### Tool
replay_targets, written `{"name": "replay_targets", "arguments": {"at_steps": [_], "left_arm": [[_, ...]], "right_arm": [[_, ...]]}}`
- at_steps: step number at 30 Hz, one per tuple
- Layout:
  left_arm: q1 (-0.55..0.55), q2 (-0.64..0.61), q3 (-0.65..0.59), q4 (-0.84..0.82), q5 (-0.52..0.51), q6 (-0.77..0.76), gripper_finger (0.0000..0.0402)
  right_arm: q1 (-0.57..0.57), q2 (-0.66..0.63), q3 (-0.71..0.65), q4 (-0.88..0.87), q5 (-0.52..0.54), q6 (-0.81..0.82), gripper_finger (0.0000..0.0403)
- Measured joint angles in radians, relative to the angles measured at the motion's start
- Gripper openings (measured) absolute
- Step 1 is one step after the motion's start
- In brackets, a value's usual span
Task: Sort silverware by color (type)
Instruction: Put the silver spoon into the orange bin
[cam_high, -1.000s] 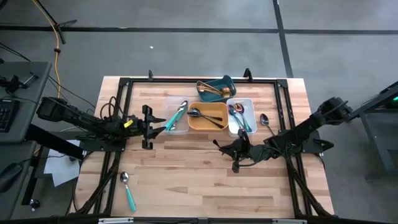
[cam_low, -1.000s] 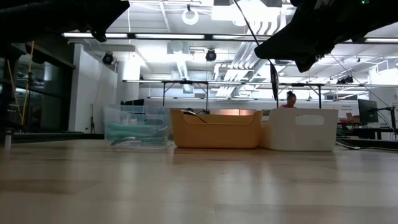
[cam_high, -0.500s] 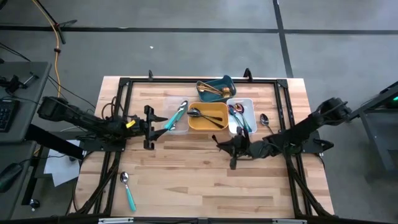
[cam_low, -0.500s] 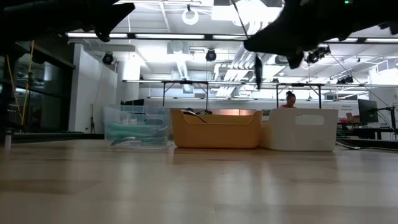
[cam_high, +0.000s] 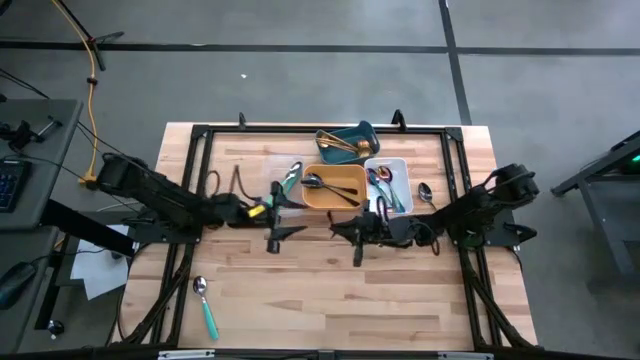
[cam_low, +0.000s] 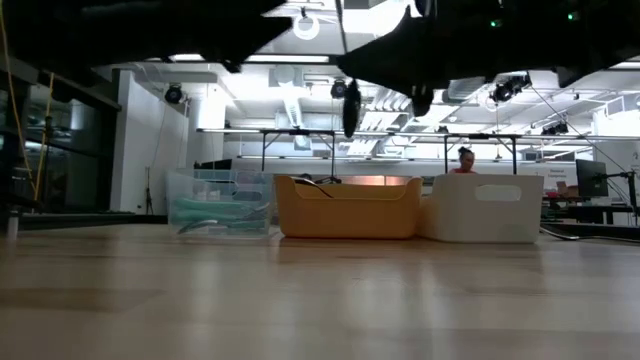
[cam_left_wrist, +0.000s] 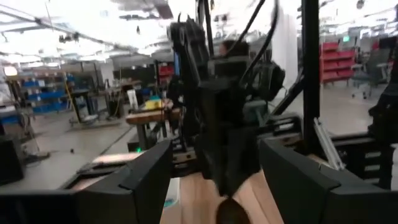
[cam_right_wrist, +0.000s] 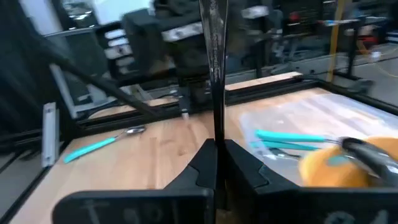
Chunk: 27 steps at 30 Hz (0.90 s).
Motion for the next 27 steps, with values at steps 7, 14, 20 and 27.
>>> {"name": "replay_targets", "arguments": {"at_steps": [7, 14, 20, 27], "left_arm": [[0.026, 0.153, 0.105, -0.001, 0.064, -0.060, 0.0234], [0.026, 0.164, 0.116, 0.002, 0.114, -0.061, 0.0234], [0.027, 0.168, 0.127, 0.006, 0.093, -0.061, 0.0231], [0.026, 0.211, 0.175, -0.003, 0.042, -0.080, 0.0180]], "right_arm": [[-0.004, 0.041, 0.097, -0.111, -0.025, -0.077, 0.0005], [-0.015, 0.034, 0.098, -0.151, 0.022, -0.072, 0.0005], [-0.036, 0.034, 0.099, -0.154, 0.033, -0.068, 0.0005], [-0.057, 0.037, 0.114, -0.179, 0.029, -0.078, 0.0005]]}}
